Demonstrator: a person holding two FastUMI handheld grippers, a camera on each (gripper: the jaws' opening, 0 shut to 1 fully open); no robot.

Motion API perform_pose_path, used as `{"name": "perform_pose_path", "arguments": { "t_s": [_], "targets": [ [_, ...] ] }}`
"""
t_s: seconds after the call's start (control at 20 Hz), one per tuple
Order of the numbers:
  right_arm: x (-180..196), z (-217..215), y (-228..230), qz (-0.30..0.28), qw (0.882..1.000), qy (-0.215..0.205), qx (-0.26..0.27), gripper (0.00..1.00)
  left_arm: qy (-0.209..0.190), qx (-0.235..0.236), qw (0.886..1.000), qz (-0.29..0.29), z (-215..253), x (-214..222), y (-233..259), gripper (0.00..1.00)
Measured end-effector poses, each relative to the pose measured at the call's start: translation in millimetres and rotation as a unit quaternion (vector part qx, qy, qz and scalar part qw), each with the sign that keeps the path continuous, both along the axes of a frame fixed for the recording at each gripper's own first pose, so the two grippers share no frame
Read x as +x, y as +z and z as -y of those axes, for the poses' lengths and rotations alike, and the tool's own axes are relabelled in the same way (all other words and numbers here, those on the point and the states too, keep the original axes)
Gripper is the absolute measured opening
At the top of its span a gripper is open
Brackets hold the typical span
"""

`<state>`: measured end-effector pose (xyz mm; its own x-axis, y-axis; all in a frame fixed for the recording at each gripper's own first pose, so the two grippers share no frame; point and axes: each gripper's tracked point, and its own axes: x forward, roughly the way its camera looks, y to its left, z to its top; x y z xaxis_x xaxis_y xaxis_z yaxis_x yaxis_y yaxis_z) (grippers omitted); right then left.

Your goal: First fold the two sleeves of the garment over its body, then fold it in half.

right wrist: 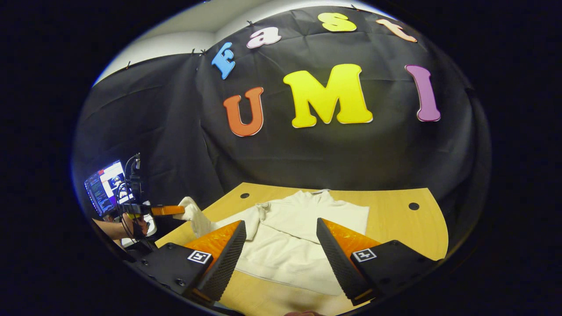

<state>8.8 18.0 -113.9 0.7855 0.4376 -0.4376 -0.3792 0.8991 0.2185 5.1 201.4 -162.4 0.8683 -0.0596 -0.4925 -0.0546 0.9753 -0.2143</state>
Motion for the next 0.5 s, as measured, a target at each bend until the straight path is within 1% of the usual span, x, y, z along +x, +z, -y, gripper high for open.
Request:
{"name": "perform_pose_path", "arguments": {
  "t_s": [0.2, 0.4, 0.5],
  "targets": [
    [-8.5, 54.5, 5.6, 0.008, 0.998, -0.061, -0.004, 1.0, -0.058, 0.004, 0.997, 0.041, 45.9, 63.9, 39.2, 0.03],
    [-18.8, 106.8, 11.4, 0.013, 0.992, -0.126, -0.008, 1.0, -0.126, -0.003, 0.989, 0.072, 117.0, 120.7, 70.3, 0.03],
    [-26.2, 133.1, 12.4, 0.016, 0.987, -0.157, -0.017, 1.0, -0.163, 0.0, 0.983, 0.078, 158.3, 139.7, 73.4, 0.03]
  ]
}}
